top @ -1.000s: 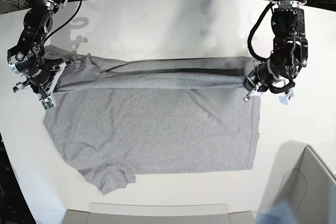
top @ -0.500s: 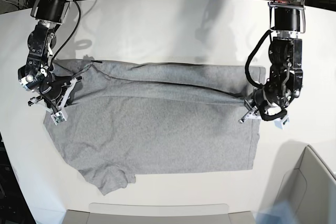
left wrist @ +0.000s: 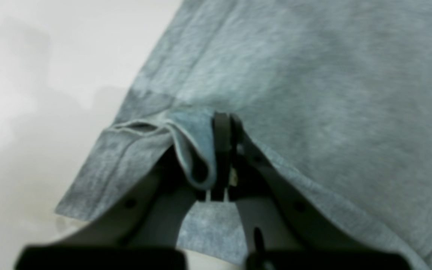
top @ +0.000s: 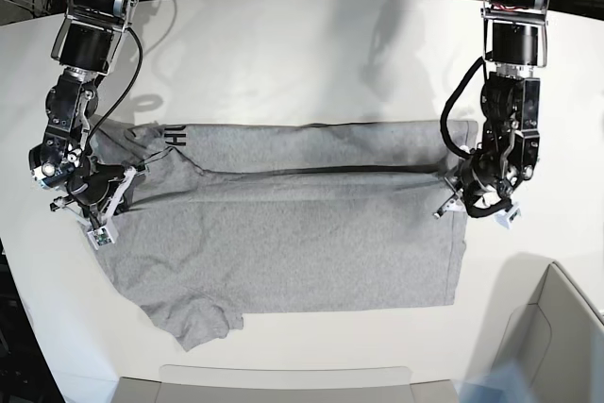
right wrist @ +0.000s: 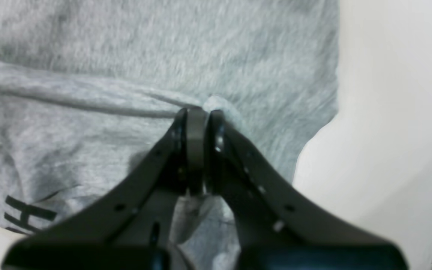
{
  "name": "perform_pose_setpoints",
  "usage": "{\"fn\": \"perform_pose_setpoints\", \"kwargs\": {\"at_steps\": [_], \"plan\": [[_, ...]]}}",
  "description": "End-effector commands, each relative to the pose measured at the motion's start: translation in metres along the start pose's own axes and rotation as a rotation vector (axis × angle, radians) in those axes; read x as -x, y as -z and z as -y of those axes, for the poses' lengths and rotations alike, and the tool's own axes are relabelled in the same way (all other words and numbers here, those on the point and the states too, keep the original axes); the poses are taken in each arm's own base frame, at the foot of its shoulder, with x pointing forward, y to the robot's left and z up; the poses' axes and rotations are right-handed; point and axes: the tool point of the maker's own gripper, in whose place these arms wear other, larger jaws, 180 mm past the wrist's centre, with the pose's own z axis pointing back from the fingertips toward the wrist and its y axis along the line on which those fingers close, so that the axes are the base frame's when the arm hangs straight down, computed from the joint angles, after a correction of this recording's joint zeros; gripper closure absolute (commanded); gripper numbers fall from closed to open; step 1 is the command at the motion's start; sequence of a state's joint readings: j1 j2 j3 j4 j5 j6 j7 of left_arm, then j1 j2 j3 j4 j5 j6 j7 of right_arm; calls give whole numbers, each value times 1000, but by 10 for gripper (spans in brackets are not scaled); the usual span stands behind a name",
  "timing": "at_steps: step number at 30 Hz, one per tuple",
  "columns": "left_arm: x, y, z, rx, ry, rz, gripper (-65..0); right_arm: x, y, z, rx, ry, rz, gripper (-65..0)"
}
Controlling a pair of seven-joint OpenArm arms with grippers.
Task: Fold the T-shirt properly
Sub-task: 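Lift the shoulders with both grippers and fold them over toward the hem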
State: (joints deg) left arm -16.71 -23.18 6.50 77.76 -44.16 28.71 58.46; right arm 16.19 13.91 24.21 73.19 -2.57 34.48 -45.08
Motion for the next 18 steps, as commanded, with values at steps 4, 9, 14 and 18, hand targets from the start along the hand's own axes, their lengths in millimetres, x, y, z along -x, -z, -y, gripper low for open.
{"fn": "perform_pose_setpoints", "kwargs": {"at_steps": [4, 9, 14, 18], "plan": [[-37, -2, 14, 45, 64, 91, 0, -18, 4, 13, 28, 58, 92, 0], [-43, 6, 8, 28, 62, 110, 0, -16, 10, 17, 52, 113, 119, 0], [-42, 6, 7, 27, 62, 112, -57, -16, 12, 17, 48, 119, 125, 0], [-43, 2, 12, 39, 64, 119, -213, -18, 11, 18, 54, 119, 131, -157]]}}
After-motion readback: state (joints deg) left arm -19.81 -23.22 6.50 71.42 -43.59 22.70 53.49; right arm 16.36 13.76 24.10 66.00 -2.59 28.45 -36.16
